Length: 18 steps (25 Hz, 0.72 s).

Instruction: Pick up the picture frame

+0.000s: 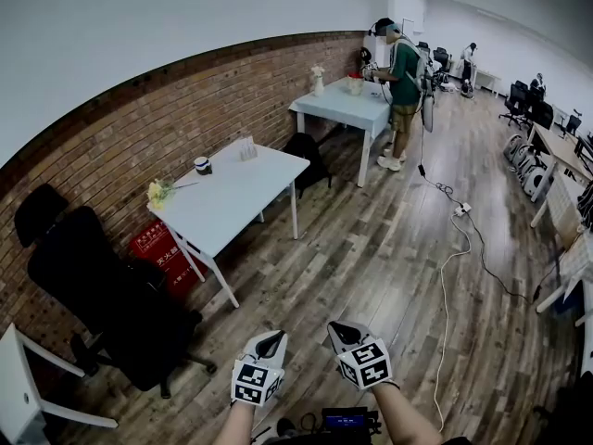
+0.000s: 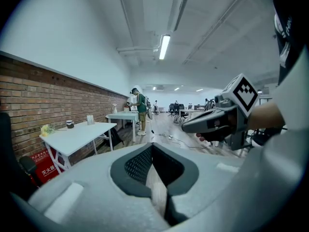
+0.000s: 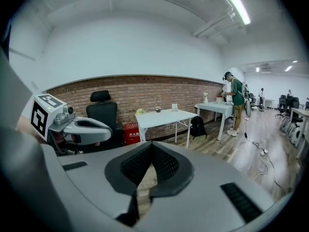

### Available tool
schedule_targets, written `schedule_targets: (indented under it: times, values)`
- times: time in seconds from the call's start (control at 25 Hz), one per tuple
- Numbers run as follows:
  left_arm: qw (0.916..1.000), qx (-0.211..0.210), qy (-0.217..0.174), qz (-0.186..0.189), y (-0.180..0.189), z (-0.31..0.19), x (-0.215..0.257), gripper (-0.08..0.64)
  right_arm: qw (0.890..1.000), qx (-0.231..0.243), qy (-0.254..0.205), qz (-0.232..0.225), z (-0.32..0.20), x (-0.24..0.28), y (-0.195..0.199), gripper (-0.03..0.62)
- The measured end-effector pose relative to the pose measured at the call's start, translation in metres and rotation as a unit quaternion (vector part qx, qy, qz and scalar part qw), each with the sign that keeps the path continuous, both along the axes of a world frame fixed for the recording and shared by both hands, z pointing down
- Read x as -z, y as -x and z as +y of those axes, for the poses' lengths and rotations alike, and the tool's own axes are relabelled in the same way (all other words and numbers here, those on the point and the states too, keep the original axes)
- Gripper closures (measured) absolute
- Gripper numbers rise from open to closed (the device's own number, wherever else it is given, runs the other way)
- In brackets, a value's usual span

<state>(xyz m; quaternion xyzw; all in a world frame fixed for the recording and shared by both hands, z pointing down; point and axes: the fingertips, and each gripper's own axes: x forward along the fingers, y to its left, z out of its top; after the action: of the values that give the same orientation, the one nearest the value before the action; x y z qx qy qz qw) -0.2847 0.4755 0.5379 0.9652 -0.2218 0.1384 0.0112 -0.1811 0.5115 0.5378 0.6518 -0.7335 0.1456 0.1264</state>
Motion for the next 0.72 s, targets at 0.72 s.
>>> schedule_targets:
  times: [0.72]
  values:
    - [0.9997, 0.002, 0.012, -0.019, -0.044, 0.011, -0.015, 0.548, 1.0, 0.007, 0.006, -0.015, 0.008, -0.014, -0.046, 0.584]
